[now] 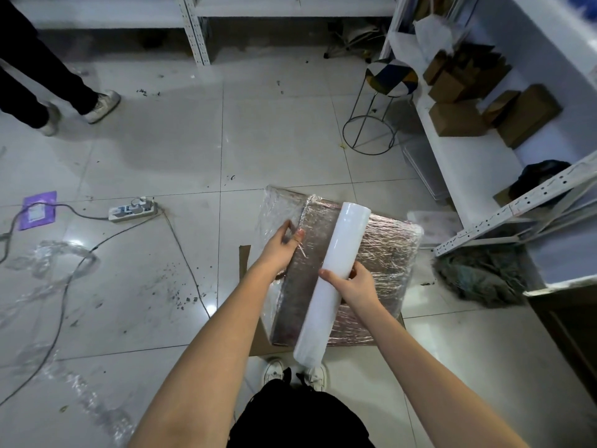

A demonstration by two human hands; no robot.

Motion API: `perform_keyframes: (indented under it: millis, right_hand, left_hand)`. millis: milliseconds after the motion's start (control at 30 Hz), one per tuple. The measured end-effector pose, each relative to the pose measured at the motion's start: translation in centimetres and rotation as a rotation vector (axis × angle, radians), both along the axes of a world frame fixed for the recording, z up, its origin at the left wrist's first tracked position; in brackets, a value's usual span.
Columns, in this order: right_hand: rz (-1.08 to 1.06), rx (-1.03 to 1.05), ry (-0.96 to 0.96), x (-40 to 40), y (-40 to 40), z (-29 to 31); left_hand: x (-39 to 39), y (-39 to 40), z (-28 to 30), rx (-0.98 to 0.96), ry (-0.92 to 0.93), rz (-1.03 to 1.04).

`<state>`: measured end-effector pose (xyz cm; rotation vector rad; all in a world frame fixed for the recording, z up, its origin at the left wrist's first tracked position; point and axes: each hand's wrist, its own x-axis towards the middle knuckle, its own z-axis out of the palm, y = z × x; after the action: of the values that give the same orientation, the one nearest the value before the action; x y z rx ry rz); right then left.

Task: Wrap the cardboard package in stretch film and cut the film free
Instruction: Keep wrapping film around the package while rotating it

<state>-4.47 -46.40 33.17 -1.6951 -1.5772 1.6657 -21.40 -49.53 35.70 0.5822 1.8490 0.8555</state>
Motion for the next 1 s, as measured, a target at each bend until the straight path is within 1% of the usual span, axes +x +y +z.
perform_keyframes:
  millis: [100,233,367,500,733,1000]
  right_hand:
    - [-0.001,0.020,-0.085,0.1,1.0,-0.1]
    - [0.025,0.008,-0.090,0.0,1.7,-0.4]
    - [-0.030,-0.014,-0.079,-0.2,1.4,-0.9]
    - [-0.023,-0.014,-0.078,-0.4,1.1,-0.8]
    - [0.094,-0.100,0.007,-0.1,0.7,-0.8]
    - [0.109,-0.071,0.073,-0.2,-0.2,-0.9]
  left_hand:
    - [-0.2,0.0,0.1,-0.008,-0.006,0.020]
    - [-0.6,-0.3,0.1,-0.022,-0.031,0.038]
    - [-0.9,-0.4,0.3,-0.011,-0.026,0.004]
    - [-0.7,-0.3,-0.6,-0.015,0.074,-0.107]
    - [-1.0,-0.5,-1.1,-0.033,0.082,-0.070]
    - [-2.6,-1.5,-1.8,-0.075,0.021,-0.005]
